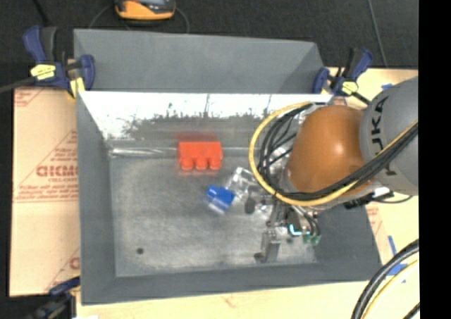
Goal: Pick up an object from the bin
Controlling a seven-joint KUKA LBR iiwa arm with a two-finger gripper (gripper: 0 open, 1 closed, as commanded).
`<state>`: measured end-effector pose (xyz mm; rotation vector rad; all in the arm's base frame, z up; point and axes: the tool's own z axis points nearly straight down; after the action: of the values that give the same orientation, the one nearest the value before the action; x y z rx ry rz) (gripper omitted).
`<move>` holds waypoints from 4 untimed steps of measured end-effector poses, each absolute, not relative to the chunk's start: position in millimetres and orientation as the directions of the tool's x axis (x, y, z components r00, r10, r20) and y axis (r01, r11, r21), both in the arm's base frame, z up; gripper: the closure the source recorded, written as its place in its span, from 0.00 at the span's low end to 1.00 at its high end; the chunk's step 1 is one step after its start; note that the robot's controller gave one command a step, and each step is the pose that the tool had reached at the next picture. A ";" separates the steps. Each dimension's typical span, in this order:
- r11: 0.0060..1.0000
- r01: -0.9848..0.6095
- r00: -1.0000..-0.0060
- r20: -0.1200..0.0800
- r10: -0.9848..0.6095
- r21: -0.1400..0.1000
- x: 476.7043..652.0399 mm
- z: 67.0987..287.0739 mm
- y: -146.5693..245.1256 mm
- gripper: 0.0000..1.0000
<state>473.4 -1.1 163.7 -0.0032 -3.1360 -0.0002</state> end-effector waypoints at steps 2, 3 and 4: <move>0.996 0.091 -0.996 -0.008 0.091 0.001 547.4 101.9 -76.8 0.00; 0.977 0.215 -0.977 -0.008 0.215 0.002 549.7 101.8 -67.9 0.00; 0.934 0.358 -0.934 -0.021 0.358 0.002 558.1 77.0 -61.7 0.00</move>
Offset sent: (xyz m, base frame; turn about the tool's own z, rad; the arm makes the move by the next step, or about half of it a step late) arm 0.0275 -0.1074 -0.0937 -0.0511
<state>558.1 -61.7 77.0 -0.5754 -3.1098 0.0031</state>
